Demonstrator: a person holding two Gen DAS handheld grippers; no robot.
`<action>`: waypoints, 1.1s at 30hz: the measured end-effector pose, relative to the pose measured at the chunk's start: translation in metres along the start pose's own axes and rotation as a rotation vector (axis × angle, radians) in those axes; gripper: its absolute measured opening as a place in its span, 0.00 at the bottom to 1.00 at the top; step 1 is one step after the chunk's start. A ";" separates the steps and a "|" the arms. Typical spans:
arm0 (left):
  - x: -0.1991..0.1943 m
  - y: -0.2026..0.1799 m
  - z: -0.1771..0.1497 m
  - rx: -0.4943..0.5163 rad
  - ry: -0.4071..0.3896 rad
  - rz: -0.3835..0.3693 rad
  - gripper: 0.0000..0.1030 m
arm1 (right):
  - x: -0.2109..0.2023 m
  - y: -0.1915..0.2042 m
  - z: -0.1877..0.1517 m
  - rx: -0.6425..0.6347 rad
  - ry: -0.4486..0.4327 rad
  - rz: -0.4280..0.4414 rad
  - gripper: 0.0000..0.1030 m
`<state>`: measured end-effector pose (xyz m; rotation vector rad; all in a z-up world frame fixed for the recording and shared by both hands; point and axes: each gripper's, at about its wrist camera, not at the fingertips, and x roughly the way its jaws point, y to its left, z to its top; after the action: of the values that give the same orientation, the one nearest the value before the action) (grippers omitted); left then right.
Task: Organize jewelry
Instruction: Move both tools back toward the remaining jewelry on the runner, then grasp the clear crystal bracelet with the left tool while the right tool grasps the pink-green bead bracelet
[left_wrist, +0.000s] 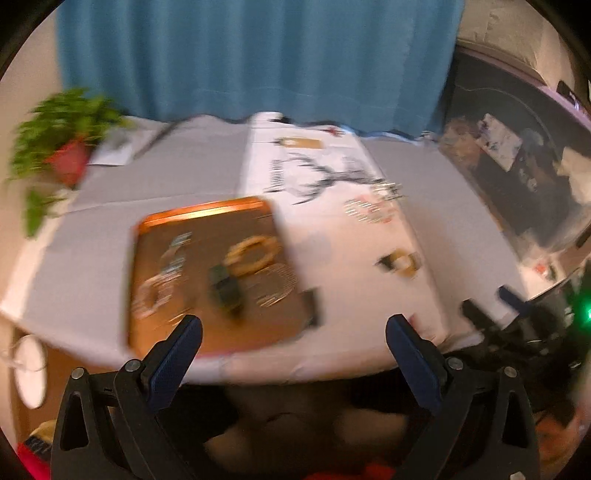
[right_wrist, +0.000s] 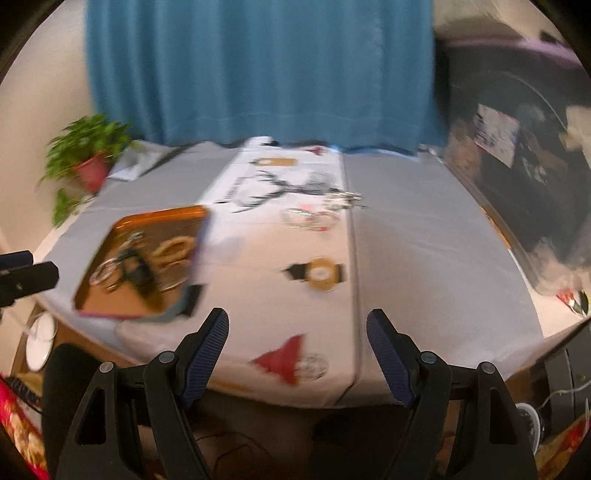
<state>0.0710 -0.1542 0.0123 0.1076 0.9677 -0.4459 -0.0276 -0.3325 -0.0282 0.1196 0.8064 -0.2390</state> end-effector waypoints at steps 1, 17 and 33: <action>0.015 -0.008 0.013 0.007 0.011 -0.007 0.98 | 0.008 -0.009 0.005 0.014 0.004 -0.008 0.75; 0.269 -0.063 0.147 0.063 0.248 0.042 0.98 | 0.219 -0.092 0.112 0.015 0.099 -0.025 0.75; 0.290 -0.065 0.140 0.161 0.242 0.027 0.44 | 0.274 -0.086 0.113 -0.044 0.129 -0.017 0.73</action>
<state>0.2925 -0.3455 -0.1377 0.3255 1.1650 -0.4937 0.2120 -0.4830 -0.1513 0.0873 0.9412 -0.2310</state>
